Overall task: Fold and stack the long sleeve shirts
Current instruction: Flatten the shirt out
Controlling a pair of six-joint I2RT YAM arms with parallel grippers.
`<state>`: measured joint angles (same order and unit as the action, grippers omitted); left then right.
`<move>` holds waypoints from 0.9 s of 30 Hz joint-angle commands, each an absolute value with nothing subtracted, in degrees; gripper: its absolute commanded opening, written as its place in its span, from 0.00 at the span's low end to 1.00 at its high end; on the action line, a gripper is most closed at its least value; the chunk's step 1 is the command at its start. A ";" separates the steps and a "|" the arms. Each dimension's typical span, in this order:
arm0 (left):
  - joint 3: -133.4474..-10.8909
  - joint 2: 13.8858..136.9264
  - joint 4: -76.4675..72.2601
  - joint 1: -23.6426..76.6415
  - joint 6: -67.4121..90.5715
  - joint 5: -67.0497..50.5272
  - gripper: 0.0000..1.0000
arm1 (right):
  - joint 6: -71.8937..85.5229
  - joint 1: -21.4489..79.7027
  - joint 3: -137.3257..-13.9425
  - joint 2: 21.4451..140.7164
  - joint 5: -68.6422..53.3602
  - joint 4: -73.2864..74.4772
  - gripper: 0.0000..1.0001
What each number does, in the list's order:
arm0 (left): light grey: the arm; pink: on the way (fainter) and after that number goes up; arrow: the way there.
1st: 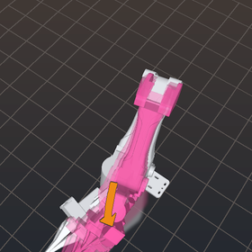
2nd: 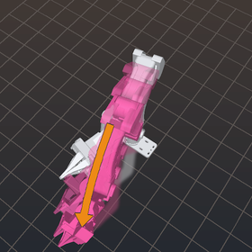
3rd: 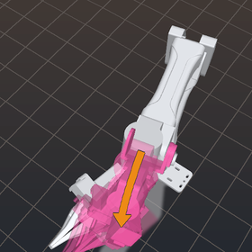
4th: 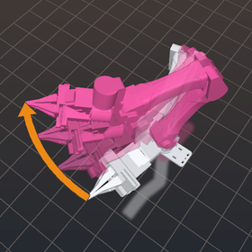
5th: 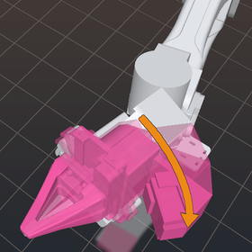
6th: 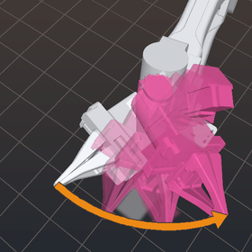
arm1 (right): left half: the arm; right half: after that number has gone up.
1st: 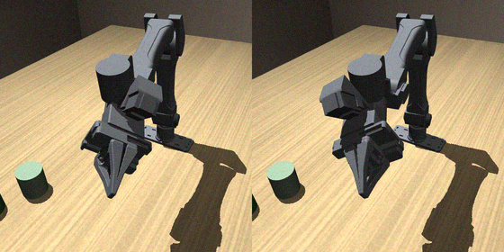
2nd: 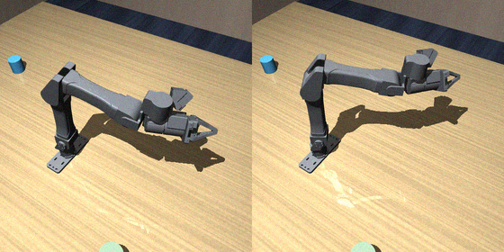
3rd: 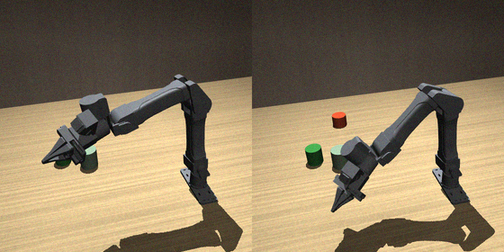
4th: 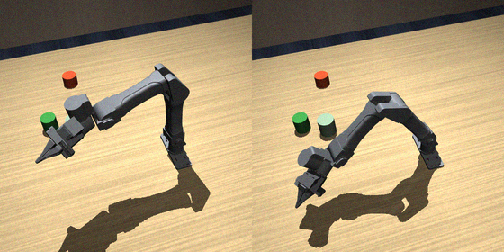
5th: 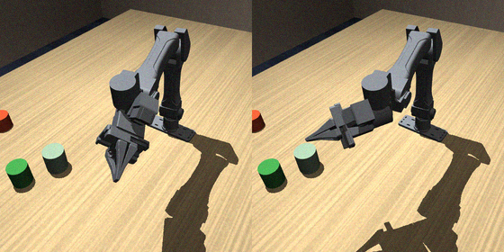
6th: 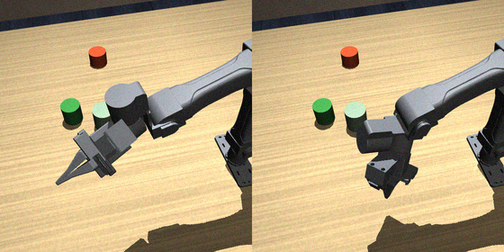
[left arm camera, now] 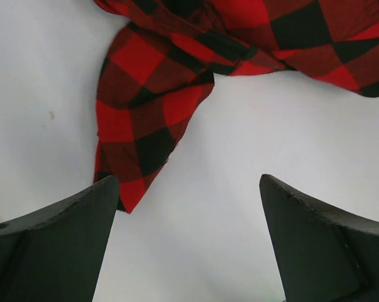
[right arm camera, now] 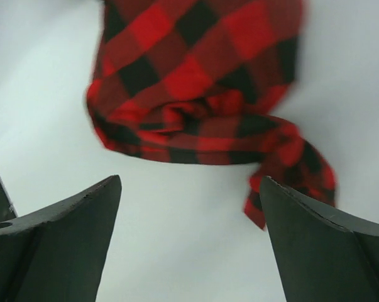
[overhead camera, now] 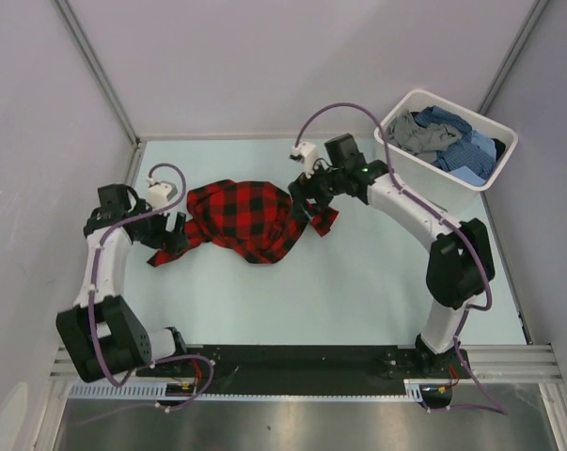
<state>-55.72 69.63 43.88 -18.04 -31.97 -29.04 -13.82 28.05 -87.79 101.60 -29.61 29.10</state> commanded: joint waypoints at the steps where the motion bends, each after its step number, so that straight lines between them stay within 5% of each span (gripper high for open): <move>1: -56.42 77.05 39.21 -16.53 -35.00 -31.99 0.99 | -19.60 30.85 -93.33 107.83 -31.02 32.43 0.95; 9: -58.71 88.32 32.71 -14.86 -24.35 -34.90 0.93 | -26.27 35.93 -97.05 114.62 -34.54 38.24 0.87; 22: -53.44 92.55 27.42 -14.06 -27.51 -23.03 0.90 | -21.09 44.65 -89.30 118.56 -21.98 21.98 0.89; 25: -52.65 93.25 26.46 -13.89 -28.12 -21.01 0.80 | -20.83 45.44 -88.42 118.92 -18.29 18.46 0.61; 27: -52.30 93.43 26.37 -13.89 -28.39 -20.66 0.61 | -21.00 45.26 -90.16 118.83 -17.23 19.07 0.34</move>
<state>-53.25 92.86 28.36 -14.35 -27.05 -22.87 -21.67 45.25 -87.88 118.83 -22.11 24.05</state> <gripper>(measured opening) 0.729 0.504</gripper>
